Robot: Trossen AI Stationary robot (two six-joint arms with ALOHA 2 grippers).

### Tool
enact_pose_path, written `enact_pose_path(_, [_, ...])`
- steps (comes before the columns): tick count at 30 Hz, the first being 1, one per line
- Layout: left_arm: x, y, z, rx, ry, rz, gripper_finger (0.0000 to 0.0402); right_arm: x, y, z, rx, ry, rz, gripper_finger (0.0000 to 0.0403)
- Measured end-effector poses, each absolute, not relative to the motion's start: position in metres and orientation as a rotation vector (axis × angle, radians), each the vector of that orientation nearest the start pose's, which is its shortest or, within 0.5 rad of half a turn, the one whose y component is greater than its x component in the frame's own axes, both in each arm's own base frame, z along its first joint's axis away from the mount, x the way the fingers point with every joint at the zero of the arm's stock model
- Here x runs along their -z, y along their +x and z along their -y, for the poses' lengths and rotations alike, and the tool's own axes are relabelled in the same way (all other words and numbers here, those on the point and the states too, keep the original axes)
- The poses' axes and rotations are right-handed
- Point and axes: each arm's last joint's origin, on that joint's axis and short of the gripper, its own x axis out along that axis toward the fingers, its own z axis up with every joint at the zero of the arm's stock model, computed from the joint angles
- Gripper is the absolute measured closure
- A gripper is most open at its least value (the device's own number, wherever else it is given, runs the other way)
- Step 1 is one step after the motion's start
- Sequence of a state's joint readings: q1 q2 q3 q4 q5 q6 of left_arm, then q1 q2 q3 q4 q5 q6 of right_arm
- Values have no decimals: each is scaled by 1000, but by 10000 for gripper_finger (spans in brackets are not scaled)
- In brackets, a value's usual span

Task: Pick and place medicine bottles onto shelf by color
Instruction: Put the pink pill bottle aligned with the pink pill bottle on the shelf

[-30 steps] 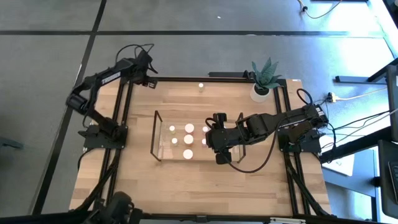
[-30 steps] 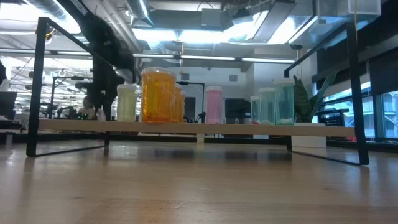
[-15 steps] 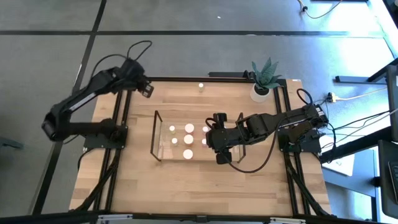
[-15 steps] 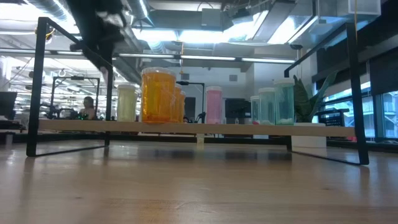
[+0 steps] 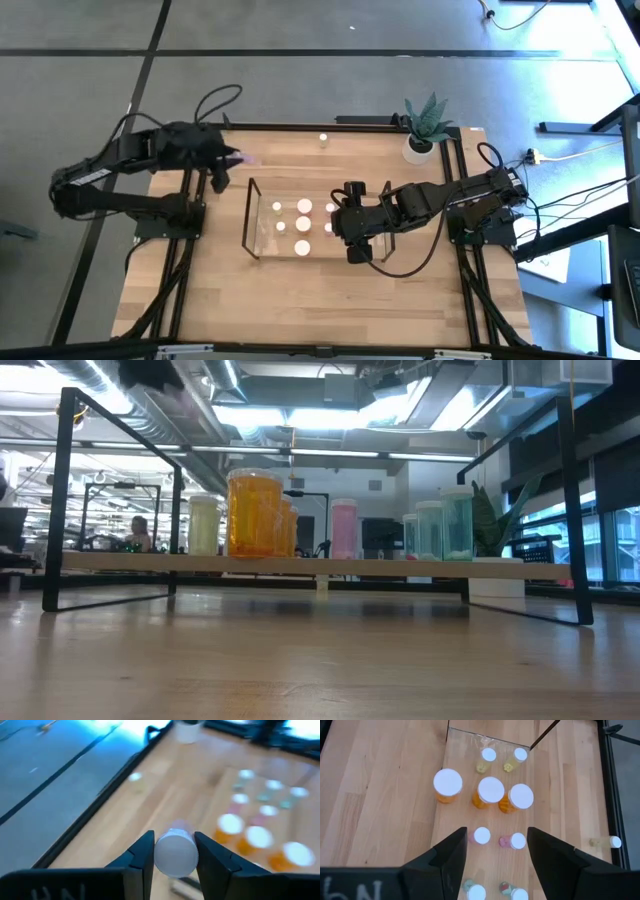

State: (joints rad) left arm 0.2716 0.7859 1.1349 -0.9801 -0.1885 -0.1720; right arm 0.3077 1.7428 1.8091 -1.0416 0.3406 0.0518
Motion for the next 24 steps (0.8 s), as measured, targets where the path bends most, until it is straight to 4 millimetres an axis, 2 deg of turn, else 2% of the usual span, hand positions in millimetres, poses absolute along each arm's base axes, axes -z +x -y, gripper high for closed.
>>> enact_pose_path(4, [-385, 129, -23, -364, -125, -594, 297, -361, 345, -99, 65, -242, -921, 194])
enact_pose_path(9, [-394, 159, -1, -203, -42, -635, 297, -361, 342, -98, 84, -252, -941, 194])
enact_pose_path(16, [-403, 204, 44, -36, 77, -684, 297, -368, 327, -91, 182, -247, -974, 194])
enact_pose_path(20, [-400, 224, 74, 41, 123, -715, 297, -379, 317, -89, 176, -229, -943, 194])
enact_pose_path(24, [-386, 239, 105, 87, 122, -775, 297, -390, 306, -89, 159, -219, -917, 194])
